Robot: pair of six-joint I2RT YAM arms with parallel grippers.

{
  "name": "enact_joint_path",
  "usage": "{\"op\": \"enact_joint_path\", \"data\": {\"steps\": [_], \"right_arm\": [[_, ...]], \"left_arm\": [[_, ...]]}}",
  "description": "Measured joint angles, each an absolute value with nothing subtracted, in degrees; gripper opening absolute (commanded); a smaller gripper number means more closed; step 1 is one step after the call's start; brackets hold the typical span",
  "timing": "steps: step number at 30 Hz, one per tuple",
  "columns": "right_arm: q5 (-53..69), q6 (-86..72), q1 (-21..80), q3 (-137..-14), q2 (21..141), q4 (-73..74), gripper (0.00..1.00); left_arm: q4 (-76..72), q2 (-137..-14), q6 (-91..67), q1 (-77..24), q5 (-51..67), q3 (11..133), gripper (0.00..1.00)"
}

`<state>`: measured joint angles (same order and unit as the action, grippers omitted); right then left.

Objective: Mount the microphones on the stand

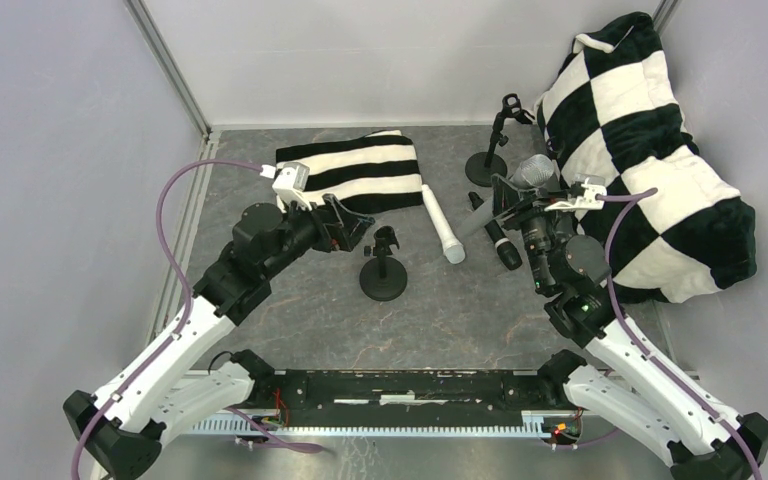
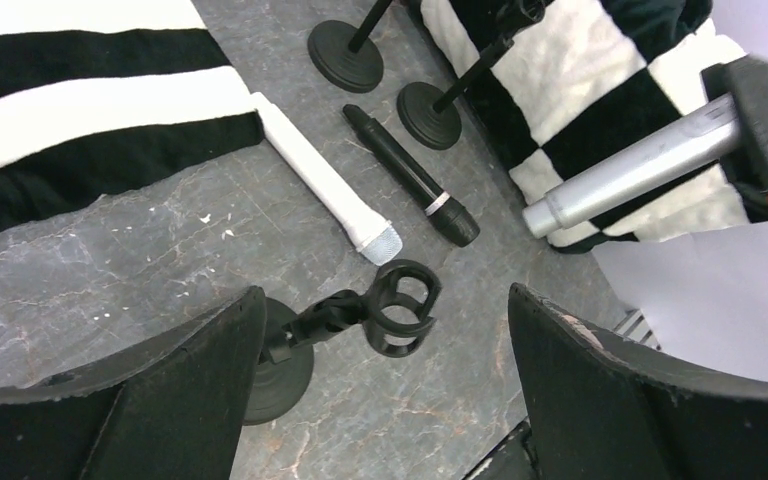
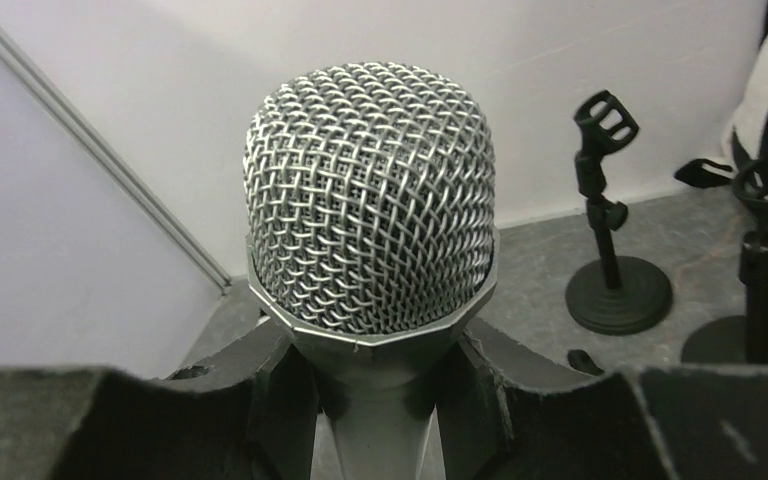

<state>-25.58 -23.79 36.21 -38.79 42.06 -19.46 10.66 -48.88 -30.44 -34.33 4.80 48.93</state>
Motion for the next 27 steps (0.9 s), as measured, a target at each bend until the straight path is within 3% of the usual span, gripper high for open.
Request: {"op": "enact_joint_path", "data": {"steps": [6, 14, 23, 27], "right_arm": [[-27.29, -22.41, 36.21, -37.47, 40.95, -16.84, 0.01], [-29.52, -20.60, 36.21, -36.82, 38.72, -14.33, 0.01], [-32.25, -17.67, 36.21, -36.53, 35.62, -12.16, 0.01], [-33.10, -16.67, 36.21, -36.38, 34.89, -11.49, 0.00]], "left_arm": [[15.90, -50.78, -34.09, -42.13, -7.94, 54.04, 0.91], [25.21, -63.13, -40.56, -60.07, -30.28, 61.91, 0.99], [34.79, -76.25, -49.19, -66.83, -44.66, 70.06, 1.00], [37.82, -80.53, -51.94, -67.59, -48.21, 72.38, 0.90]]}}
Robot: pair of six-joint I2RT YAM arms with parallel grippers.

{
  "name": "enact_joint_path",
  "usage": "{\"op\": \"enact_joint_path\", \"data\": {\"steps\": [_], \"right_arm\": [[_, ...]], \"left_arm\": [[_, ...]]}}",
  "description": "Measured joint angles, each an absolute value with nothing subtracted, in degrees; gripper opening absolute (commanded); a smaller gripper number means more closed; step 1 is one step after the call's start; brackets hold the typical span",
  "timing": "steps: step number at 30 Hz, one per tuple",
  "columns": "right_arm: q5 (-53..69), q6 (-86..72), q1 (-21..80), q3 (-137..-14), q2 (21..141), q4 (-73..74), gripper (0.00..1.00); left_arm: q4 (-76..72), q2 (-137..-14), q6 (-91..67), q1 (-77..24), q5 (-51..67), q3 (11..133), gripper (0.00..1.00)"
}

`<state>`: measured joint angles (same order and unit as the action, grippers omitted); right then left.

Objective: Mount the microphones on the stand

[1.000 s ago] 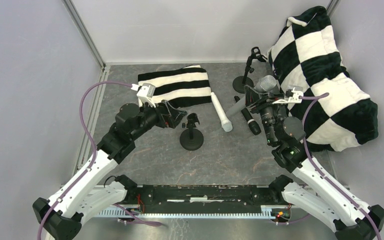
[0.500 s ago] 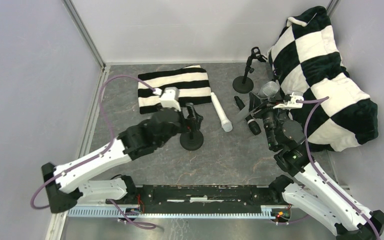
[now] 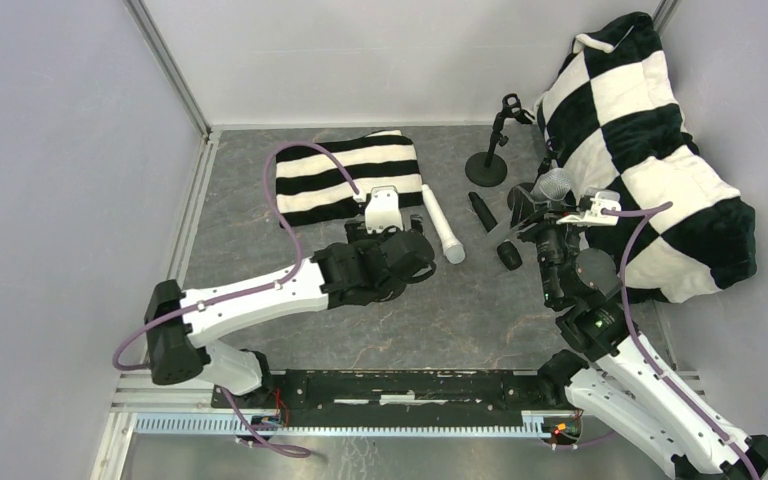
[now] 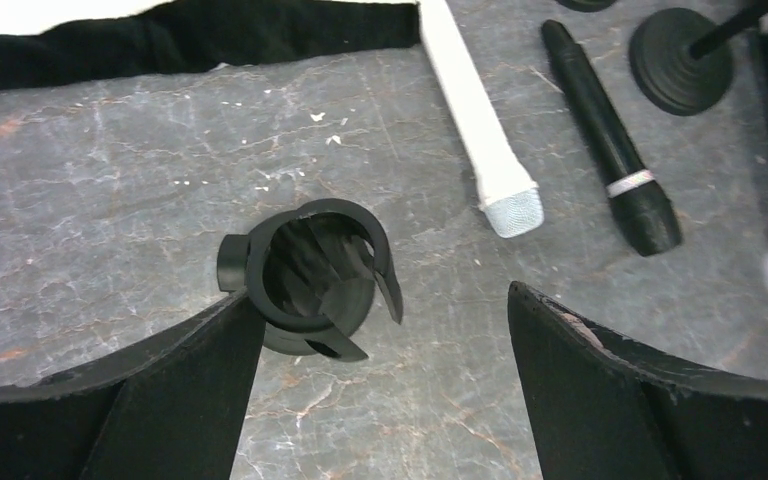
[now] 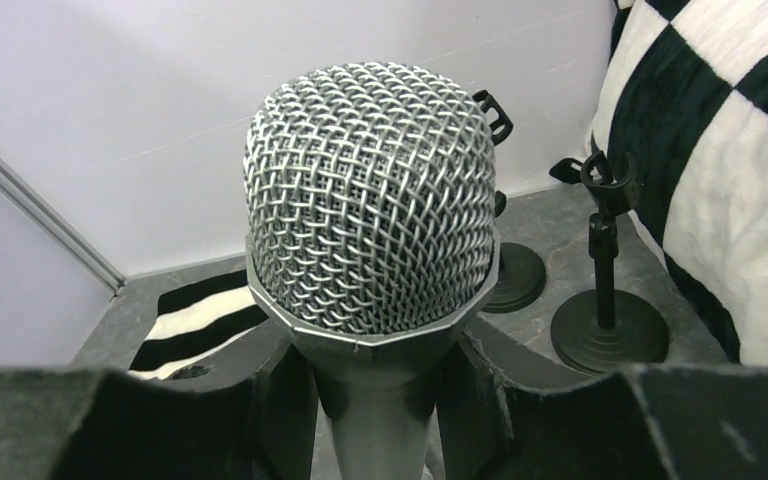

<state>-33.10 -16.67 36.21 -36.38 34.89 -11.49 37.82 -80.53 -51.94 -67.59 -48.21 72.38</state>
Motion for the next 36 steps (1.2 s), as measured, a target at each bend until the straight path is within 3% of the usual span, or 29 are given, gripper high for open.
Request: {"op": "enact_joint_path", "data": {"steps": [2, 13, 25, 30, 36], "right_arm": [[-33.47, -16.12, 36.21, -36.21, 34.54, -11.38, 0.00], [-33.71, -14.61, 36.21, -35.81, 34.46, -11.16, 0.00], [-33.74, -14.00, 36.21, -35.75, 34.44, -11.05, 0.00], [-33.78, -13.58, 36.21, -35.75, 34.44, -11.03, 0.00], [-34.13, -12.95, 36.21, -35.75, 34.44, -11.03, 0.00]], "left_arm": [[39.33, -82.52, -53.19, -67.59, -49.71, 73.19, 0.82], [44.80, -89.84, -53.63, -67.55, -53.82, 79.55, 0.65], [45.54, -89.56, -51.92, -63.46, -53.43, 79.02, 0.31], [41.21, -85.82, -44.05, -62.67, -50.11, 74.83, 0.30], [29.36, -75.33, -27.35, -60.80, -36.82, 64.40, 0.36]]}}
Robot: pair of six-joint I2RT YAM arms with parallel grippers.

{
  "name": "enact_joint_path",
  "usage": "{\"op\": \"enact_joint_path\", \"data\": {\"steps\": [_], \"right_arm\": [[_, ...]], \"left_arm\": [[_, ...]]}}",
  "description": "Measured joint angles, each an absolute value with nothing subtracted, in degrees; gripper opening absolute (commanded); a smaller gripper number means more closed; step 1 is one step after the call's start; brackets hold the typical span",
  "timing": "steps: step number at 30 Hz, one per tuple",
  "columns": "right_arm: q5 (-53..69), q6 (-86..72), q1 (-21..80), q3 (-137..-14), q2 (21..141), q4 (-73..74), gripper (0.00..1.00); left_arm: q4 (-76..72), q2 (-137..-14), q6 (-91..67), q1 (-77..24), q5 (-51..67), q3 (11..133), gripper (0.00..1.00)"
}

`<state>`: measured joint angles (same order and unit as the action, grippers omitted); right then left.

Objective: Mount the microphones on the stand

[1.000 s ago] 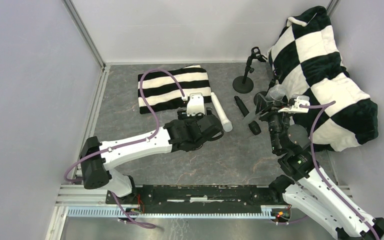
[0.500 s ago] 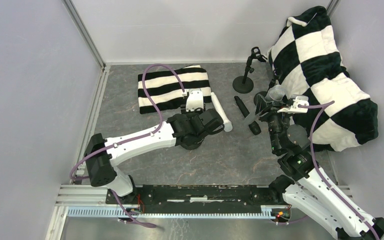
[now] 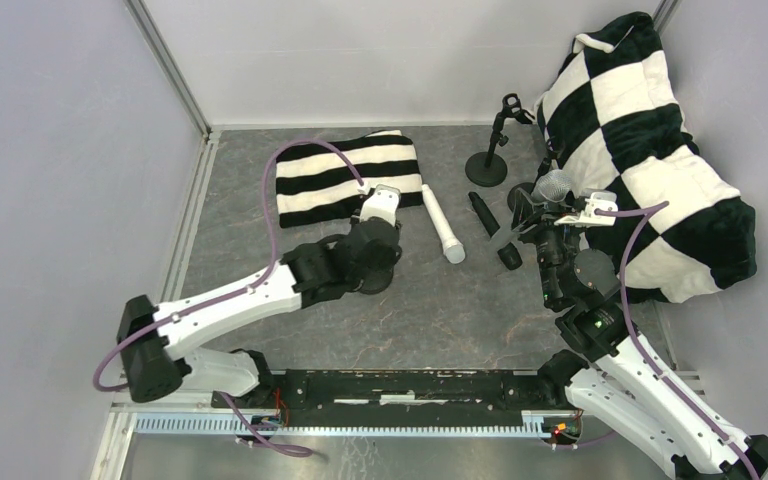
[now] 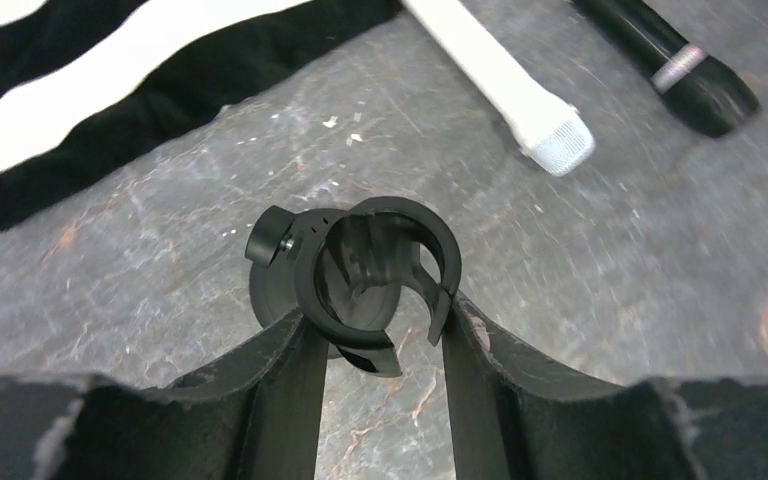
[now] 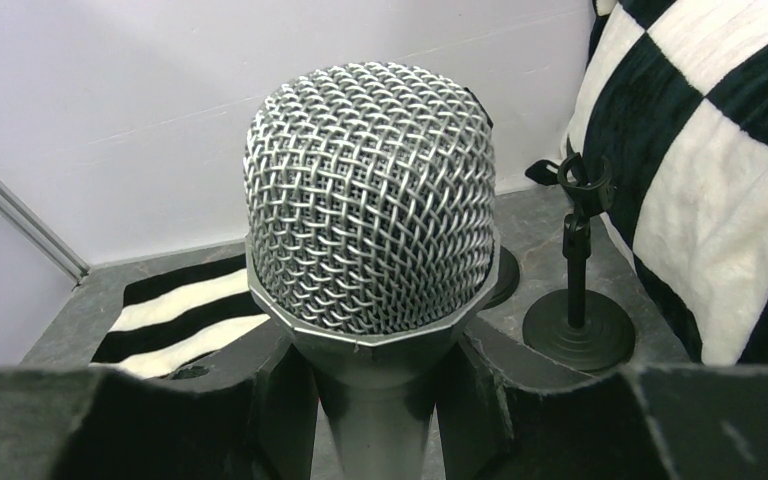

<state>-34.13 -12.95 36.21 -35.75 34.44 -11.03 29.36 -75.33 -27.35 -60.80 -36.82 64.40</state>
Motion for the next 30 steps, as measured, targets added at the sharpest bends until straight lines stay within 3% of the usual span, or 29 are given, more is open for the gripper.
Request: {"op": "enact_joint_path", "data": {"steps": [9, 20, 22, 30], "right_arm": [[-34.09, -13.08, 36.21, -35.64, 34.44, -11.00, 0.00], [-33.43, -13.23, 36.21, -35.00, 34.24, -10.04, 0.00], [-33.21, -13.23, 36.21, -35.00, 34.39, -9.98, 0.00], [-31.57, -14.02, 36.21, -34.98, 35.62, -9.98, 0.00]], "left_arm": [[20.38, -67.48, -5.61, -59.53, -15.66, 61.06, 0.30], [19.59, -66.83, 2.63, -57.82, -9.67, 60.77, 0.31], [19.59, -65.80, 2.68, -57.34, -9.76, 60.12, 0.36], [19.62, -58.37, 2.11, -54.65, -12.21, 54.30, 0.71]]}}
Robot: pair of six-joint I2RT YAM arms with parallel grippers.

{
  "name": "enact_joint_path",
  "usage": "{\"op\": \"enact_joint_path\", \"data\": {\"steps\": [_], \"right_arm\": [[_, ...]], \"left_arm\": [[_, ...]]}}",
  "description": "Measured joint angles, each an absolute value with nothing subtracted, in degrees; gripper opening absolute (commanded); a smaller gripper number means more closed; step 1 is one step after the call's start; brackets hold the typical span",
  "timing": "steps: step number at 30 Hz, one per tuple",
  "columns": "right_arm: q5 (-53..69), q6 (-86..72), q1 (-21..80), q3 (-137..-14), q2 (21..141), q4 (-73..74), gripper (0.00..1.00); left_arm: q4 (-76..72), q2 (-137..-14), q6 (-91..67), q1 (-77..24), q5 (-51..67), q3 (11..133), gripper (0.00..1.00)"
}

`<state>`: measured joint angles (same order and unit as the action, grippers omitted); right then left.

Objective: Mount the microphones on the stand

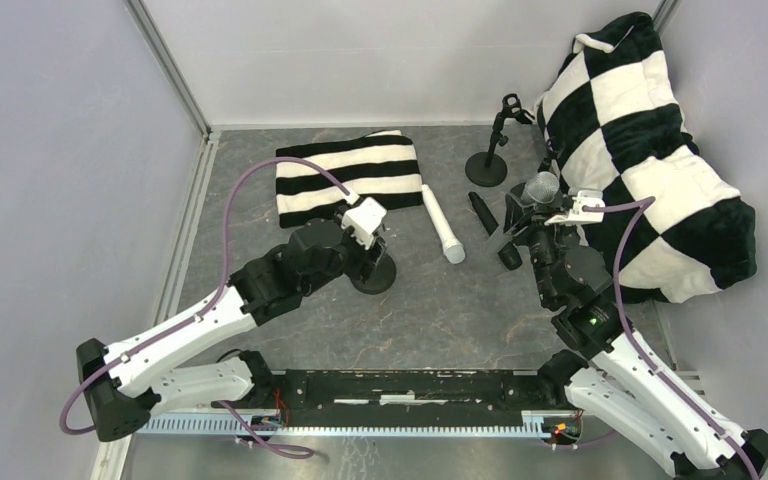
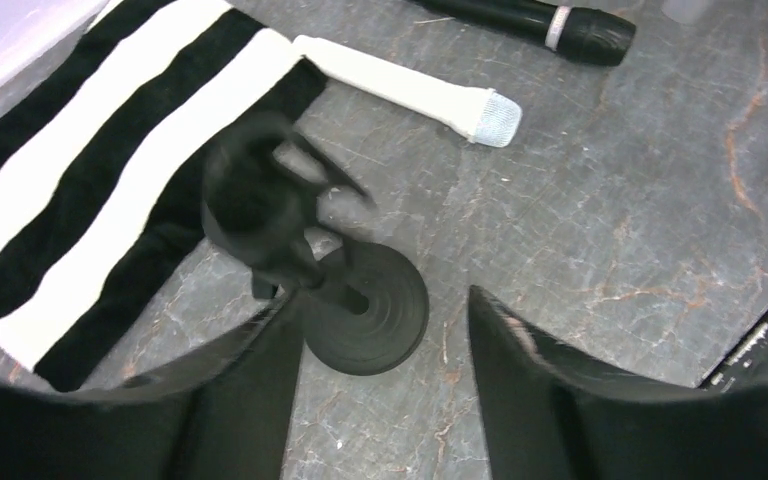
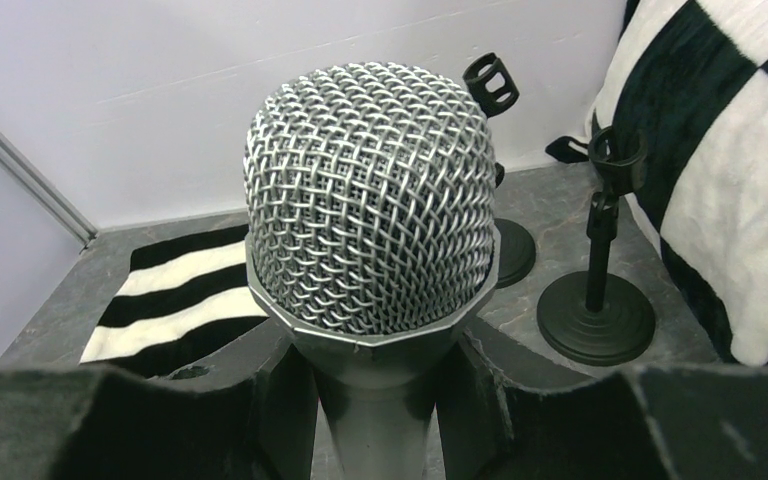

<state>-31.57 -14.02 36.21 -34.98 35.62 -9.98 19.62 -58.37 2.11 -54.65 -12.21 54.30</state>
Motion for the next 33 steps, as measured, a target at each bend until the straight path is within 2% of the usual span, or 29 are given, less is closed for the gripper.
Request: {"op": "enact_joint_path", "data": {"steps": [5, 17, 28, 33], "right_arm": [[-30.33, -14.61, 36.21, -34.98, 36.29, -9.91, 0.00], [-29.52, -15.18, 36.21, -34.96, 36.36, -9.72, 0.00], [-29.50, -16.38, 36.21, -33.78, 36.16, -9.30, 0.00], [-29.56, -16.69, 36.21, -33.36, 35.66, -9.23, 0.00]], "left_arm": [[19.55, -56.36, -0.91, -53.89, -14.70, 51.99, 0.99], [20.75, -55.70, -12.03, -53.74, -19.79, 51.96, 1.00], [28.99, -56.18, -44.45, -53.74, -35.20, 59.48, 1.00], [35.59, -64.05, -56.21, -53.74, -37.23, 65.41, 1.00]]}}
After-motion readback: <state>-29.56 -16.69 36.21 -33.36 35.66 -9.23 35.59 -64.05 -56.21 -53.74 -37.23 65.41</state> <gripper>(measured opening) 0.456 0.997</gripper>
